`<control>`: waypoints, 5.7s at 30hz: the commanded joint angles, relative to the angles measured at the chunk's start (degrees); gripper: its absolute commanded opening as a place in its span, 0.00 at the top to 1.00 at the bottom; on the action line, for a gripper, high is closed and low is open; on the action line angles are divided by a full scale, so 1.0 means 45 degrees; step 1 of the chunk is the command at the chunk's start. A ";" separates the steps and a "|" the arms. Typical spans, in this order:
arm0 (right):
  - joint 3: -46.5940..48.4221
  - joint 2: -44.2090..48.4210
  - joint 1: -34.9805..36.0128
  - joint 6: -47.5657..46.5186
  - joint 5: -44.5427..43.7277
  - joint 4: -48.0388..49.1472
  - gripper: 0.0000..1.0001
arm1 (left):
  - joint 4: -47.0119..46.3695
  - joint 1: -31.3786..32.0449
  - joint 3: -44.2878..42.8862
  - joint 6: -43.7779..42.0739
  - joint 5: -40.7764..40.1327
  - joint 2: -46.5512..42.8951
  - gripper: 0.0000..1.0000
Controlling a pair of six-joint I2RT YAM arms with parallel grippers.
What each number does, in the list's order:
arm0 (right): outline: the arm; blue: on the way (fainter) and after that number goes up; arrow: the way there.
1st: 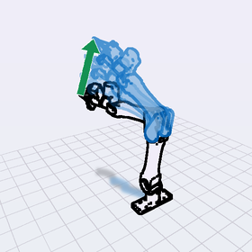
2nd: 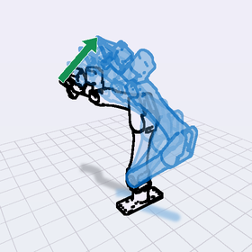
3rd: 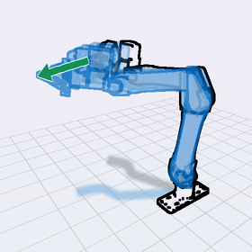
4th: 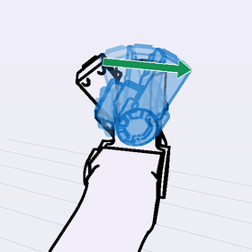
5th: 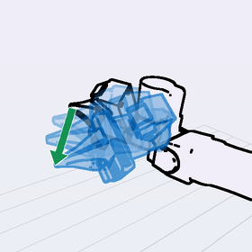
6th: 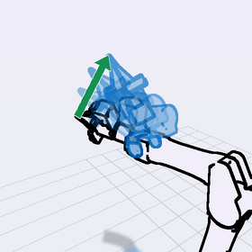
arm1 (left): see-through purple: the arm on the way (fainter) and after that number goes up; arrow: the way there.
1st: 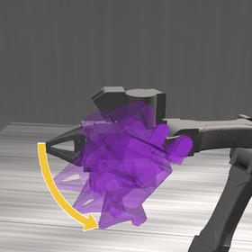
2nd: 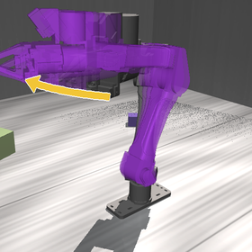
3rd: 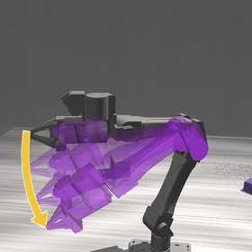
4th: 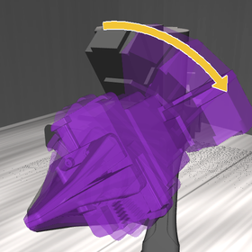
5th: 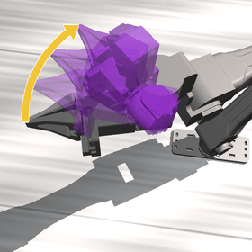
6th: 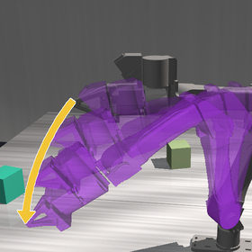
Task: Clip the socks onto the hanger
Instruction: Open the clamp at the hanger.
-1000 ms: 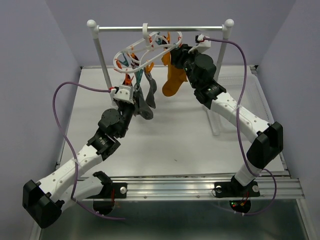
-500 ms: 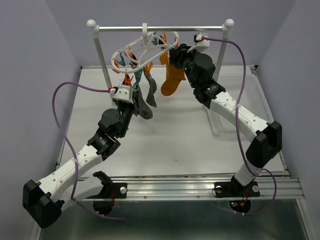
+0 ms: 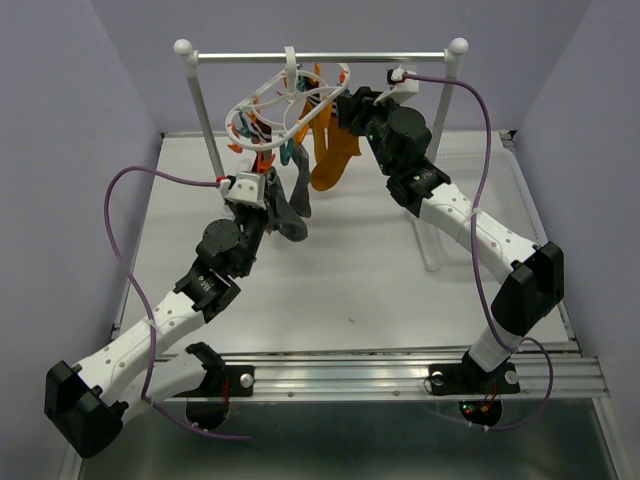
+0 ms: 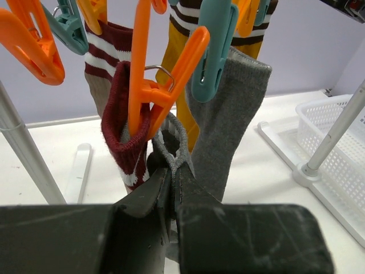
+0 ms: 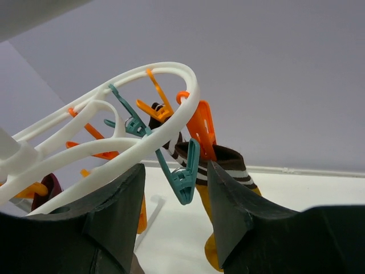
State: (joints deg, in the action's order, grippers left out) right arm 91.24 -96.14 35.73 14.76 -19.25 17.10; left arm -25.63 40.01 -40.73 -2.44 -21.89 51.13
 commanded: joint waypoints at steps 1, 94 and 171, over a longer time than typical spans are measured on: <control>0.0135 0.0074 0.0108 -0.0253 0.0505 0.0808 0.46 | -0.0789 -0.0043 0.0047 0.0073 -0.0233 -0.0387 1.00; -0.0608 0.0075 -0.0849 -0.3320 0.4531 0.2703 0.50 | -0.1239 -0.0043 0.0243 -0.0240 -0.1542 -0.0719 1.00; -0.1098 0.1951 -0.1220 -0.1660 0.2245 -0.1242 0.18 | -0.1766 -0.0453 -0.1379 0.0248 -0.2617 0.1195 1.00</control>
State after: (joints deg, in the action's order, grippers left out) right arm 82.72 -85.97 30.55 6.70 -5.78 11.46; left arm -29.17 38.13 -44.03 -2.66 -33.06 57.14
